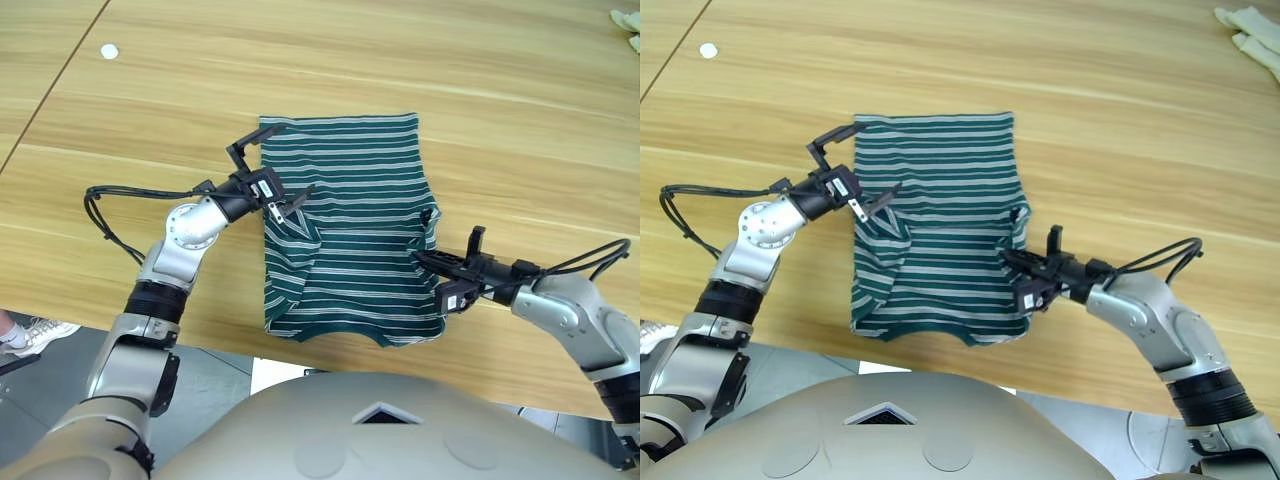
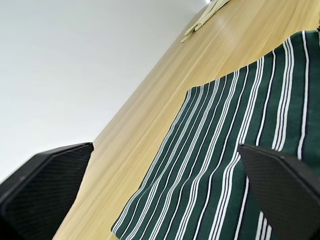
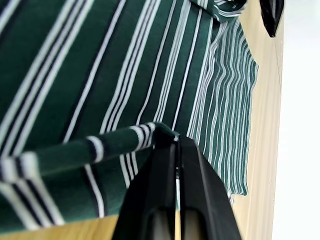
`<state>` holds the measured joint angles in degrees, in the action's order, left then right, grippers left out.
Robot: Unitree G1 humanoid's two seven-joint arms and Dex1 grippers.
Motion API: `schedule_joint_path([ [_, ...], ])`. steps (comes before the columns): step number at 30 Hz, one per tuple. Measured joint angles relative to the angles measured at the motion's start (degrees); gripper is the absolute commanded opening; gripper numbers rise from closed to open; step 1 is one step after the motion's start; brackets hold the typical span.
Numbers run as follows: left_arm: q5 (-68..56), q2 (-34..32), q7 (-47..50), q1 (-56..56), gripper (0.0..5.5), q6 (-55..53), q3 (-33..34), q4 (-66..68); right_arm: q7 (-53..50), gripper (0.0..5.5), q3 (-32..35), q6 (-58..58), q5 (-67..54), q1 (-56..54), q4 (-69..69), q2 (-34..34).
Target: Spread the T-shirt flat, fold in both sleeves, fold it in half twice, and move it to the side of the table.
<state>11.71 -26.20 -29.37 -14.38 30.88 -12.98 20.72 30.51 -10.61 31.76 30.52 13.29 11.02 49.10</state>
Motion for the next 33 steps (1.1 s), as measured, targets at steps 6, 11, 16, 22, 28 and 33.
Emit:
schedule_joint_path([
  [6, 0.0, 0.1, 0.0, 0.0, 5.4, 0.0, 0.0, 0.0, 2.1, 0.02, -2.5, -0.3, 0.4, -0.8, 0.0, -0.5],
  [11, 0.0, 0.6, 0.0, 0.0, 5.4, 0.0, 0.0, 0.0, 3.5, 0.02, -4.0, -0.3, 0.6, -1.5, 0.0, -0.6],
  [16, 0.0, 0.7, 0.0, 0.0, 5.4, 0.0, 0.0, 0.0, 4.5, 0.02, -4.7, -0.4, 0.6, -1.9, 0.5, -0.6],
  [22, 0.0, 0.8, 0.0, 0.0, 5.4, 0.0, 0.0, -0.1, 4.5, 0.02, -4.2, -0.5, 0.0, -1.0, 2.9, -0.6],
  [28, 0.0, 0.8, 0.0, 0.0, 5.4, 0.0, -0.1, -0.1, 5.1, 0.02, -4.9, -0.7, 0.2, -0.8, 3.1, -0.6],
  [33, 0.0, 0.8, 0.0, 0.0, 5.4, 0.0, -0.1, -0.2, 6.2, 0.19, -6.0, -1.5, 0.9, -1.0, 1.8, -0.6],
])
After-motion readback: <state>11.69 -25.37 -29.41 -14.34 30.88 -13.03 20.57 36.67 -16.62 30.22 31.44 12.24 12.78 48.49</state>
